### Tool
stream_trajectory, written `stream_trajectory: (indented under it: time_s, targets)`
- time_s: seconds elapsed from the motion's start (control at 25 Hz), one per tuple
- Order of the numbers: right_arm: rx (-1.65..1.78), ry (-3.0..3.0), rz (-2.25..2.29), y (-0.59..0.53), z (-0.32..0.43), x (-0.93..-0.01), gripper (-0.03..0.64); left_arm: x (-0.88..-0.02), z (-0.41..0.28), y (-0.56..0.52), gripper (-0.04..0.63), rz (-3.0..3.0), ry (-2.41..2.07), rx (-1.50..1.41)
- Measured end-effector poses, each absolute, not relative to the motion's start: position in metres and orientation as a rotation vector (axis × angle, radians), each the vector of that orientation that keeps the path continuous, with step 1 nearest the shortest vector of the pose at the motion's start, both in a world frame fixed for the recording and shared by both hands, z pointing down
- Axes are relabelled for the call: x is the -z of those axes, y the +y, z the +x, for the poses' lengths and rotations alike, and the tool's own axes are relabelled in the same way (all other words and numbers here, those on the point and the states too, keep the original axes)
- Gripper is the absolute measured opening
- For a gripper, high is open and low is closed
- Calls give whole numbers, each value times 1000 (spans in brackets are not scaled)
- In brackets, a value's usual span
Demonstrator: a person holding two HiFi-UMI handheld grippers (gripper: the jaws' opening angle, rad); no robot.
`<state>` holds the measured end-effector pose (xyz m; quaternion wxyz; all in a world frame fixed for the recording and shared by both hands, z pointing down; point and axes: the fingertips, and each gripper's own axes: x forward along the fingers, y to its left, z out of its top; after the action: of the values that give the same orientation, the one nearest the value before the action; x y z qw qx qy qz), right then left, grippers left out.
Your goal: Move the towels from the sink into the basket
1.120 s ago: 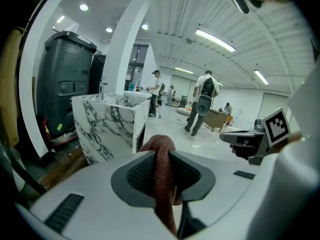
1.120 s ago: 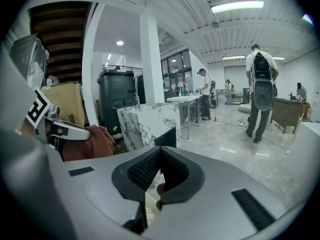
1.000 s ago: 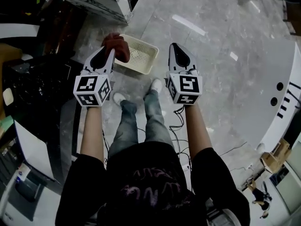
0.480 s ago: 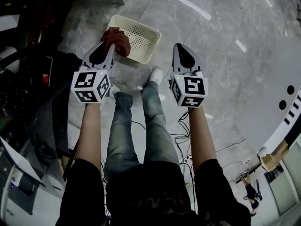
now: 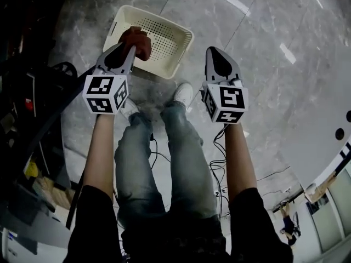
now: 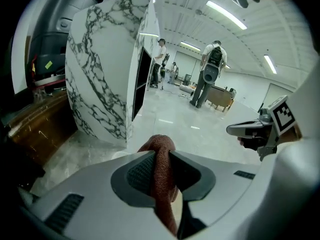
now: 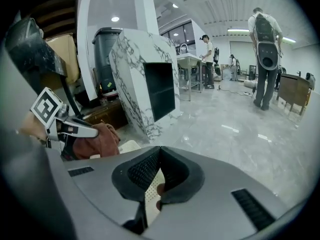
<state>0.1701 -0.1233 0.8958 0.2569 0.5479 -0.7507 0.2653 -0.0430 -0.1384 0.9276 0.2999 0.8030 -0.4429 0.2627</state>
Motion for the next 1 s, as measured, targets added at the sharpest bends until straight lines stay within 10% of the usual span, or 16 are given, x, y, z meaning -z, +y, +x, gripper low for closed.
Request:
stream_trajectory:
  time_s: [0.52, 1.0]
  targets:
    - [-732, -2009, 1469, -113, 174, -1037, 14, -1108, -39, -136, 195, 2128, -1080, -787]
    - [-745, -2014, 1488, -105, 178, -985, 14, -1059, -36, -124, 248, 2114, -1069, -797]
